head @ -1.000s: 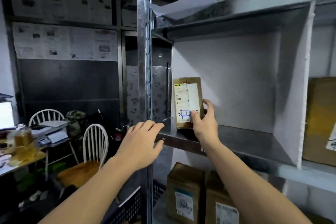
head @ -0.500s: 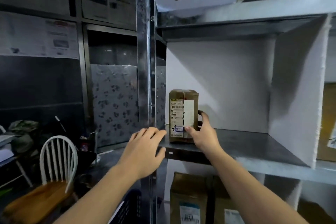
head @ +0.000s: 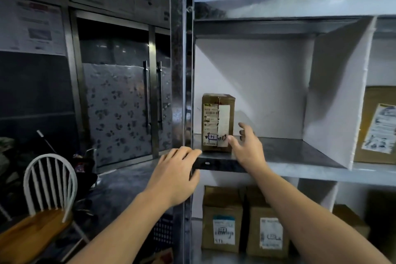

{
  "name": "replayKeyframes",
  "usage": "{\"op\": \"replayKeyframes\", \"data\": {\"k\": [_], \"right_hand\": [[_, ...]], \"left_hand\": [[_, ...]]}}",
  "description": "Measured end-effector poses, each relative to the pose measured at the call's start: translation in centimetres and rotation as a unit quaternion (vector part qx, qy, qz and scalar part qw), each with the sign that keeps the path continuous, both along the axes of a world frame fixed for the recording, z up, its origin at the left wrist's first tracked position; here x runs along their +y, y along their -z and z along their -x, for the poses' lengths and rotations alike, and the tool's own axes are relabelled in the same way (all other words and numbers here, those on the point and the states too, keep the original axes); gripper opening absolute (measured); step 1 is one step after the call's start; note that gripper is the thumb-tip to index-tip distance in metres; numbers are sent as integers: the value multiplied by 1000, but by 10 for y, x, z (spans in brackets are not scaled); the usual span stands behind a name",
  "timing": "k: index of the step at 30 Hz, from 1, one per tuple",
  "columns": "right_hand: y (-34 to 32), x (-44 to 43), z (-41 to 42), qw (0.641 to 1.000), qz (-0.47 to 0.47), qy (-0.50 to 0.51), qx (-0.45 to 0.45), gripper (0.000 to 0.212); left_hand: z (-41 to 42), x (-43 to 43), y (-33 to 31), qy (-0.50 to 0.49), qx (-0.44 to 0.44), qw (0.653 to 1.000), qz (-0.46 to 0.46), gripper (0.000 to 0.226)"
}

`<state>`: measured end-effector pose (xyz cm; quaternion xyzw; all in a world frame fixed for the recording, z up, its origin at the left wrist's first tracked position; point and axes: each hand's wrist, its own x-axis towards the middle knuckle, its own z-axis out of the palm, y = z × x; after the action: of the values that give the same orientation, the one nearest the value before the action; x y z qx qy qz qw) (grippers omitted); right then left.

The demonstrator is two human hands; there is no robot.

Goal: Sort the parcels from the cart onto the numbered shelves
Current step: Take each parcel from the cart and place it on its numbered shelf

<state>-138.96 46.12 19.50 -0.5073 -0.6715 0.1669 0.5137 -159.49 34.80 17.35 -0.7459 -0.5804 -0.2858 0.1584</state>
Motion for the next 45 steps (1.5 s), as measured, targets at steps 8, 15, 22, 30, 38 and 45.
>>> {"op": "replayKeyframes", "data": {"k": [8, 15, 22, 30, 38, 45], "right_hand": [[66, -81, -93, 939, -185, 75, -280, 39], [95, -144, -238, 865, -75, 222, -444, 39], [119, -237, -413, 805, 63, 349, -477, 42], [129, -358, -621, 739, 158, 463, -464, 38], [156, -460, -755, 697, 253, 513, -432, 46], [188, -486, -838, 671, 322, 546, -385, 43]], "left_hand": [[-70, -5, 31, 94, 20, 995, 1, 51], [-210, -3, 53, 202, 66, 977, 27, 51], [-411, -18, 75, 300, 117, 946, 36, 55], [-676, -84, 103, 441, 139, 885, 49, 52], [-853, -146, 135, 529, 166, 830, 63, 50], [-967, -153, 158, 574, 189, 795, 59, 47]]}}
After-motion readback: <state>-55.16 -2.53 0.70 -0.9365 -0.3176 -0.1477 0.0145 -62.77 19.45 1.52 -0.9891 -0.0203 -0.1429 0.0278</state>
